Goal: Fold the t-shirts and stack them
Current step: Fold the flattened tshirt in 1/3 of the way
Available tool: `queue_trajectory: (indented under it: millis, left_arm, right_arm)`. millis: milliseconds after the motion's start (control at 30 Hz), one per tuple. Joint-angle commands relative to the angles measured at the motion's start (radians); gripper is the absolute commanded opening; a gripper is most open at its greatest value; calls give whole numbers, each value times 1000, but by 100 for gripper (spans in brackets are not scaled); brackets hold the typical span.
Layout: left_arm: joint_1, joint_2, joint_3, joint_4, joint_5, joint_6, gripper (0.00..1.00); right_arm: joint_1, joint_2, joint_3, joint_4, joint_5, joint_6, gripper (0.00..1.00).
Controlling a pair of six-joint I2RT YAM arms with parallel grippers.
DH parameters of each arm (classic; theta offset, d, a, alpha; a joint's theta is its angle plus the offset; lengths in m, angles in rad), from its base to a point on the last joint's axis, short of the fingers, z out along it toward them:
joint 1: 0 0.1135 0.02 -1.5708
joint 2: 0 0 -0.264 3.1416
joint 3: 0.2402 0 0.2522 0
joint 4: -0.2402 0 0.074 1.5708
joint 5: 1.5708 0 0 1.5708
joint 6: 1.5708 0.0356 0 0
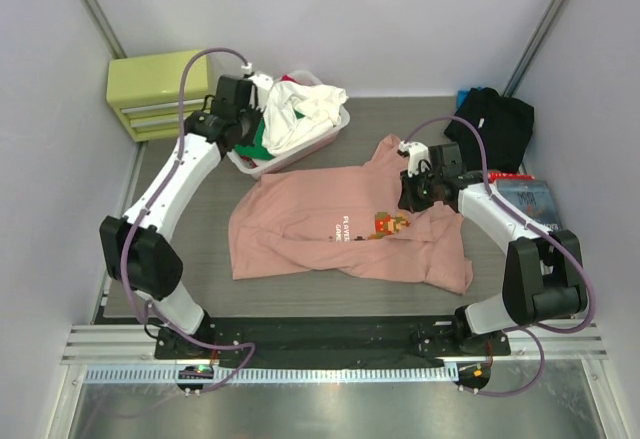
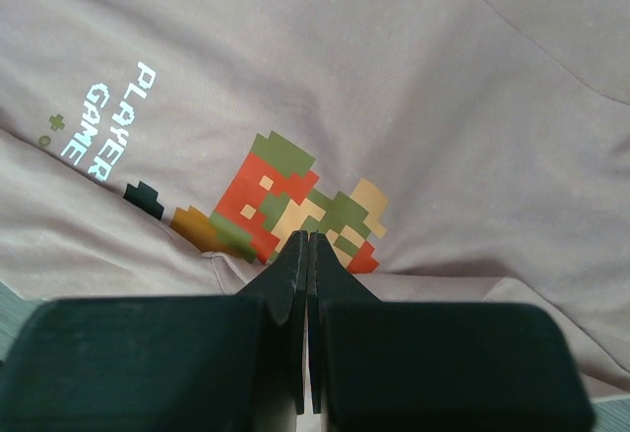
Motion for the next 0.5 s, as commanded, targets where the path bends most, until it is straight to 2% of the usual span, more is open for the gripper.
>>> queue_trajectory:
  millis: [0, 33, 167, 267, 367, 400, 467]
  left_arm:
    - [160, 3, -155, -127, 111, -139, 0]
    - [191, 0, -163, -139, 186, -148, 0]
    - [313, 92, -106, -222, 276, -226, 0]
    - [369, 166, -25, -225, 242, -240, 0]
    - [377, 241, 88, -244, 195, -237, 0]
    - [377, 312, 124, -251, 188, -237, 0]
    - [377, 396, 269, -277, 138, -239, 0]
  right_arm:
    - [6, -11, 0, 25, -22, -10, 1]
    - [4, -12, -1, 23, -25, -10, 1]
    - [4, 1, 2, 21, -44, -11, 1]
    - [4, 3, 0, 17, -45, -13, 1]
    - [3, -3, -6, 18, -48, -16, 1]
    - [4, -2, -6, 17, -51, -17, 1]
    - [4, 12, -1, 15, -58, -19, 1]
